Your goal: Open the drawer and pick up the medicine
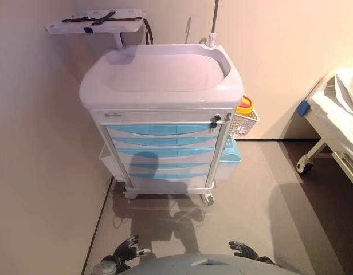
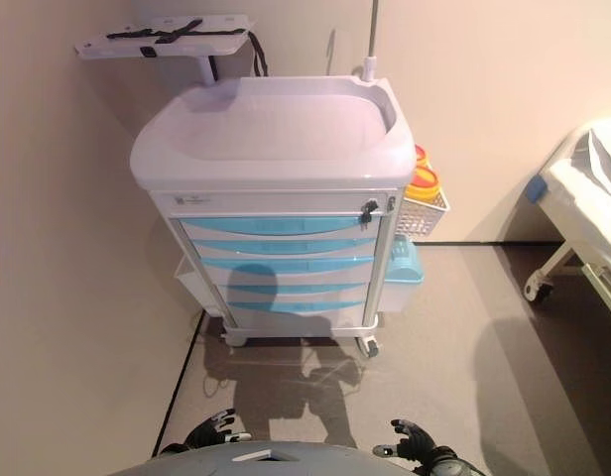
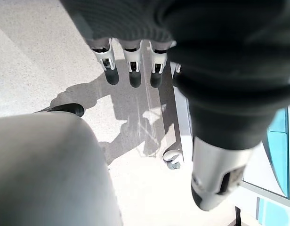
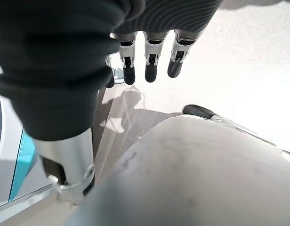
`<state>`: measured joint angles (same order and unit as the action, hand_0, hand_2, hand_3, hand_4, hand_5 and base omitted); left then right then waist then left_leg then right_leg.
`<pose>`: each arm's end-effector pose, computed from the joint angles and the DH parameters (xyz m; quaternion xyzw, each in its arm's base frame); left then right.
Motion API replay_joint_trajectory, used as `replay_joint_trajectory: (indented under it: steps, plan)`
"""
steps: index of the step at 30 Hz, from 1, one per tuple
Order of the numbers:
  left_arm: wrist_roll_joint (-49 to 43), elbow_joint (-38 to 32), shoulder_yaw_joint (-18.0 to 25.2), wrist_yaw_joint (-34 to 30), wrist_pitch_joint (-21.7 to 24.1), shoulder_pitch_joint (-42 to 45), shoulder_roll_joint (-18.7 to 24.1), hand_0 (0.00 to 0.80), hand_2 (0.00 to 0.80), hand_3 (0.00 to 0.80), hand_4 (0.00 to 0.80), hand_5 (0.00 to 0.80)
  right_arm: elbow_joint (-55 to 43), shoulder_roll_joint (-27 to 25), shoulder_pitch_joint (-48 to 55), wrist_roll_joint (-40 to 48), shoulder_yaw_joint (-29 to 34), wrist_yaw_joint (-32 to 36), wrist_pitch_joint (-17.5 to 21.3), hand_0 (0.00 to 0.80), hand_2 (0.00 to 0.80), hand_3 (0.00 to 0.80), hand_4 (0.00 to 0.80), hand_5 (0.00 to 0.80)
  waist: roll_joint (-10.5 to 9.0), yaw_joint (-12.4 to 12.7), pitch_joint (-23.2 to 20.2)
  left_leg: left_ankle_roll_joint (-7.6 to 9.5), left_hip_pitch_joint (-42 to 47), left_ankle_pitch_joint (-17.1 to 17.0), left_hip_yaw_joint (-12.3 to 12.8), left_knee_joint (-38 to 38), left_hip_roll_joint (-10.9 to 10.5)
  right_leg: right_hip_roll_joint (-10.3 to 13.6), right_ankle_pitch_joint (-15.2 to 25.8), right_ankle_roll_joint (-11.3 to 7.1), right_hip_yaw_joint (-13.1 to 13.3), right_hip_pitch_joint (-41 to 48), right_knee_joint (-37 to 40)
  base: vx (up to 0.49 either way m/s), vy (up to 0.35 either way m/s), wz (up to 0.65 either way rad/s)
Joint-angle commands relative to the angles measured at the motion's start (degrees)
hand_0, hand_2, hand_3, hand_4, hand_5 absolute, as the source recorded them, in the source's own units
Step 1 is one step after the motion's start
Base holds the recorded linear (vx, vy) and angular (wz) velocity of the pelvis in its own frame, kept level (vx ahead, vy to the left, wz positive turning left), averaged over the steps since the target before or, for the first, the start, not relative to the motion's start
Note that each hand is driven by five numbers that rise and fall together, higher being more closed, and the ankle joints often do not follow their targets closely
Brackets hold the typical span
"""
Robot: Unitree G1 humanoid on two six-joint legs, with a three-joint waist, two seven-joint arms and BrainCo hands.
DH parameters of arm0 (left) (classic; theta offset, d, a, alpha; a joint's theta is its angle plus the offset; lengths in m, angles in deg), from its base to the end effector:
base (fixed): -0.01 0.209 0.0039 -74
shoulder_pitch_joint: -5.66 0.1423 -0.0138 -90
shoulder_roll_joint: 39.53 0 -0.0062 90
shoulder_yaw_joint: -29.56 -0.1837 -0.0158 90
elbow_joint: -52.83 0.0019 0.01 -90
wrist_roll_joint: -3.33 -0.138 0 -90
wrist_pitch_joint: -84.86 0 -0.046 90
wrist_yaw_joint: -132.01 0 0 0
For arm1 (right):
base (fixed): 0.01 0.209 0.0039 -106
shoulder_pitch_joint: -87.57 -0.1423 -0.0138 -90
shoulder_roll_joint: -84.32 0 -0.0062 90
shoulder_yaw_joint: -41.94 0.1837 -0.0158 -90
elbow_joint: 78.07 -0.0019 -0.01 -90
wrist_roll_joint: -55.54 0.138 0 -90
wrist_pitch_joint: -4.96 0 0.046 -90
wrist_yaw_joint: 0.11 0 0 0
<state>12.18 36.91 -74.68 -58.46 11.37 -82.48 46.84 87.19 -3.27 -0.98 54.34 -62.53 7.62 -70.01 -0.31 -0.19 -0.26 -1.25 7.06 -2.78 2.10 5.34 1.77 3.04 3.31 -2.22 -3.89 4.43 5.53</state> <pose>0.0593 0.2111 -0.1181 0.0516 0.5068 -0.0778 0.8570 0.0569 -0.2175 -0.1179 -0.1337 0.5281 0.1122 0.8311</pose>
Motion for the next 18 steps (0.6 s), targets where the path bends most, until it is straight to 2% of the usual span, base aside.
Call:
replay_joint_trajectory:
  steps: [1, 18]
  plan:
    - [-1.75, 4.80, -0.62, -0.05, 2.91, -4.06, -2.87, 0.000, 0.000, 0.000, 0.000, 0.000, 1.21, 2.58, -4.13, -0.59, -2.82, 0.26, 1.34, 0.000, 0.000, 0.000, 0.000, 0.000, -2.04, 0.03, 1.44, 0.95, 0.53, 3.04, -0.75, -0.34, -1.57, 0.53, 0.83, -1.55, -0.99, 1.82, -0.53, 0.000, 0.000, 0.00]
    - [1.76, 5.21, 1.52, 0.23, 0.86, -3.98, -2.76, 0.000, 0.000, 0.000, 0.000, 0.000, 1.77, 2.64, -3.98, -0.92, -2.48, 0.28, 1.37, 0.000, 0.000, 0.000, 0.000, 0.000, -2.10, 0.11, 2.28, 1.36, 0.87, 3.12, -1.22, -0.57, -1.98, 0.53, 0.62, -1.33, -0.53, 1.98, -1.08, 0.019, 0.006, 0.00]
